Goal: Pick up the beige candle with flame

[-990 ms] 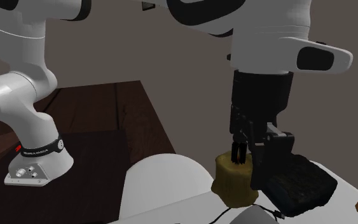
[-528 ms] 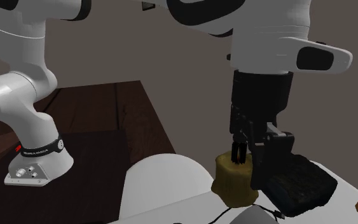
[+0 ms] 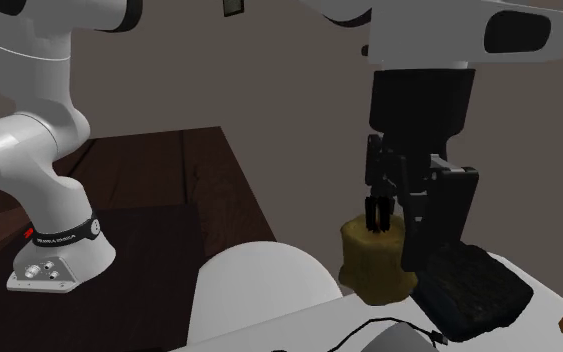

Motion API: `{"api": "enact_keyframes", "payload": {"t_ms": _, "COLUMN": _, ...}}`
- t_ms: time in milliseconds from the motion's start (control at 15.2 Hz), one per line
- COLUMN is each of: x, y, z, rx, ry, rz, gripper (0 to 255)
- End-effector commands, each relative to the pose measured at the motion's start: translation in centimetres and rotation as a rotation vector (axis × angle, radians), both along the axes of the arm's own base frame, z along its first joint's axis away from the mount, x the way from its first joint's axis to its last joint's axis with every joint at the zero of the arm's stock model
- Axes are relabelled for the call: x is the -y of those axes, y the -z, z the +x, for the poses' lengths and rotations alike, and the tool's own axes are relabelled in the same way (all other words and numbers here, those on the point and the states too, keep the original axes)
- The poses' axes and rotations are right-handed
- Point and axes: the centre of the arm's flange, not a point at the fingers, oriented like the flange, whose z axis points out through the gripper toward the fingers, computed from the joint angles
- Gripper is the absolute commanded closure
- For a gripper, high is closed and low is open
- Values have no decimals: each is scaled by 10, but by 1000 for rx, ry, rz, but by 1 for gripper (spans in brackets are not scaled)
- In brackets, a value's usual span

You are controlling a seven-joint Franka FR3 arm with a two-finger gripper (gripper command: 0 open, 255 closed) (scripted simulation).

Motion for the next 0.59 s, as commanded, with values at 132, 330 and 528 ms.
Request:
{"api": "enact_keyframes", "payload": {"t_ms": 132, "x": 0, "y": -22, "z": 0, "rx": 0, "ry": 0, "rz": 0, "gripper": 255}}
{"api": "enact_keyframes", "payload": {"t_ms": 330, "x": 0, "y": -38, "z": 0, "rx": 0, "ry": 0, "rz": 0, "gripper": 255}}
{"api": "enact_keyframes", "payload": {"t_ms": 528, "x": 0, "y": -44, "z": 0, "rx": 0, "ry": 0, "rz": 0, "gripper": 255}}
